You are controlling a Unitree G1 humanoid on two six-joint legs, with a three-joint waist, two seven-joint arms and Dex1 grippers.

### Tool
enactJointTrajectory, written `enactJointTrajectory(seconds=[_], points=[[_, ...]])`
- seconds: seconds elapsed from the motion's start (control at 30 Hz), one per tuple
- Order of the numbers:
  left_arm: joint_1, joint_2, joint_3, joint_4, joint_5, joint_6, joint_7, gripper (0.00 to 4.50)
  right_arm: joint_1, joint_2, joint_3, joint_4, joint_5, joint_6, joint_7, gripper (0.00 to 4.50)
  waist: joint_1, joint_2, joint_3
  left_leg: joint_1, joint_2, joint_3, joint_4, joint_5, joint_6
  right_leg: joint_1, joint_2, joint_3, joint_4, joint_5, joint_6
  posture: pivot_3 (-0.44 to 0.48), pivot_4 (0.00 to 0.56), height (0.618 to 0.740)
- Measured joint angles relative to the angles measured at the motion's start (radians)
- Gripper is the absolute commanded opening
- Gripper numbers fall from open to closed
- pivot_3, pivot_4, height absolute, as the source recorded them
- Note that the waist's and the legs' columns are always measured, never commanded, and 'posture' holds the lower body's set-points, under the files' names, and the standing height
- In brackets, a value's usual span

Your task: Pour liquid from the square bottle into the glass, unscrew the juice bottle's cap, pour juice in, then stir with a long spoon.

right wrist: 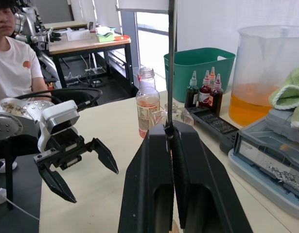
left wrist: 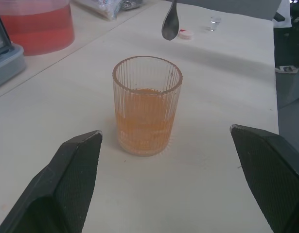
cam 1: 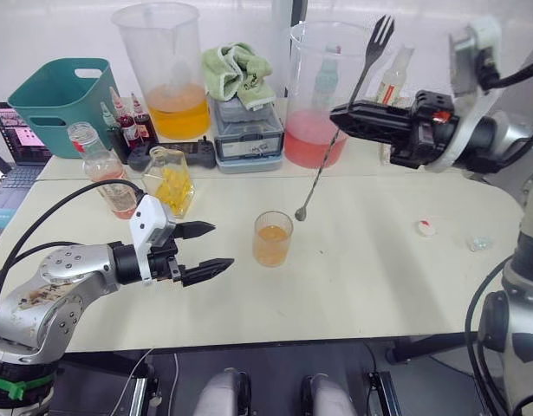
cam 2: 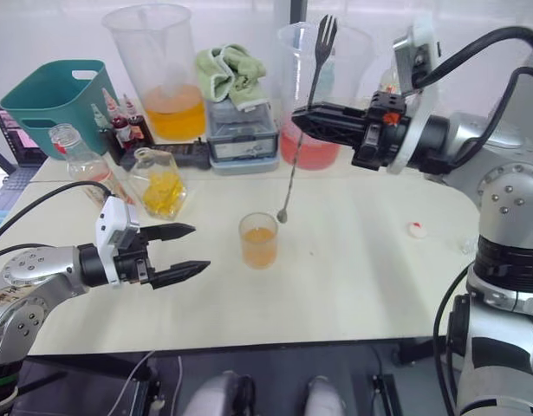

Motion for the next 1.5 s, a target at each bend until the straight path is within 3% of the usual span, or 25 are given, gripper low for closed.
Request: enactJointTrajectory(seconds=[0.3,0.47,0.73,0.93,1.5], points=[[0.001,0.0,0.024,0.001,-0.005,-0.018,-0.019,4.46,-0.039,-0.197,0.039,0.074,-0.097,0.086,-0.058,0.0,-0.001,0.0,0.0,0.0,0.0,0.001,0.0,-0.001,0.001,0.0,-0.001,0.0,-0.001,0.0,0.0,0.0,0.15,0.739],[0.009,0.005,0.063,-0.002,-0.031,-0.017,-0.024,4.46,-0.084,-0.224,0.104,0.137,-0.135,0.231,-0.096,0.0,-0.002,0.0,0.0,0.0,0.0,0.002,0.0,-0.001,0.001,-0.001,-0.001,0.001,-0.001,0.0,0.0,0.0,0.15,0.739],[0.056,0.023,0.099,-0.046,-0.07,0.01,-0.016,4.46,-0.213,-0.279,0.367,0.339,-0.213,0.46,-0.003,0.0,-0.004,0.0,0.0,0.0,0.0,0.002,0.0,-0.002,0.002,-0.001,-0.002,0.001,-0.002,0.0,0.0,0.0,0.15,0.739],[0.105,0.023,0.13,-0.108,-0.118,0.044,0.027,4.46,-0.258,-0.223,0.563,0.568,-0.333,0.498,0.066,0.0,-0.006,0.0,0.0,-0.001,0.0,0.003,0.0,-0.002,0.002,-0.002,-0.002,0.001,-0.002,0.0,0.0,0.0,0.15,0.739],[0.237,0.027,0.188,-0.185,-0.157,0.049,0.092,4.46,-0.262,0.08,0.63,1.015,-0.641,0.25,0.083,0.0,-0.013,0.0,0.0,-0.001,0.0,0.004,0.0,-0.001,0.002,-0.002,-0.001,0.001,-0.001,0.0,0.0,0.0,0.15,0.739]])
